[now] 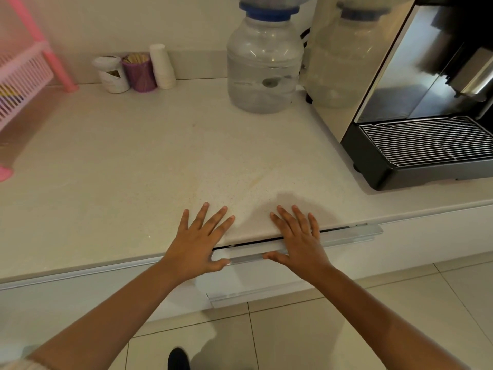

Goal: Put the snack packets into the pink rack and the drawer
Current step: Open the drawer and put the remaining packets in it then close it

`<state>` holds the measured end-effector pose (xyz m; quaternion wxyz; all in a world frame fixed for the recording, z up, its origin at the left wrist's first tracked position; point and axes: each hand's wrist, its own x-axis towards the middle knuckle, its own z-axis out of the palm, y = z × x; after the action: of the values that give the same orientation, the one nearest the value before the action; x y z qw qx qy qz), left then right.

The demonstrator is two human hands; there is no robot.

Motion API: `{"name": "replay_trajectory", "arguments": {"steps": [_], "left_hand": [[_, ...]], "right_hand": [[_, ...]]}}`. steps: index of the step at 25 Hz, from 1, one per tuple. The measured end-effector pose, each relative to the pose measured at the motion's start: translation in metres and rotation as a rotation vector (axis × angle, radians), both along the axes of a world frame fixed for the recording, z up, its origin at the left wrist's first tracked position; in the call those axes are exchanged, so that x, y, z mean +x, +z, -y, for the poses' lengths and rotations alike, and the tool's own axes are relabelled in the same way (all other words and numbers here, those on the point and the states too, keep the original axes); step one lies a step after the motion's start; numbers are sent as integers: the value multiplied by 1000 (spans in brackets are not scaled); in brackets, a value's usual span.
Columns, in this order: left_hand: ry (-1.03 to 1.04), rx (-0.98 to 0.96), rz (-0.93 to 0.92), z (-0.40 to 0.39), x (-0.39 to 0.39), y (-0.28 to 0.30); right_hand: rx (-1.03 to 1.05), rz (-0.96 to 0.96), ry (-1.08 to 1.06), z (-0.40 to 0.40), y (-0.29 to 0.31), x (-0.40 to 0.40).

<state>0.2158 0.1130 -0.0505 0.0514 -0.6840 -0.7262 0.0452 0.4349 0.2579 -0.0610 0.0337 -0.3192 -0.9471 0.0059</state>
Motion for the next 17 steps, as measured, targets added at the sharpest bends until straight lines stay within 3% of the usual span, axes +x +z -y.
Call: {"name": "replay_trajectory", "arguments": {"steps": [8,17], "left_hand": [[42,169,-75,-3,3,-7],[75,135,-70,-4,4,-8]], "right_hand": [[49,-179,-109,2,-7,-12],[88,-140,-142,6,-6,-14]]}}
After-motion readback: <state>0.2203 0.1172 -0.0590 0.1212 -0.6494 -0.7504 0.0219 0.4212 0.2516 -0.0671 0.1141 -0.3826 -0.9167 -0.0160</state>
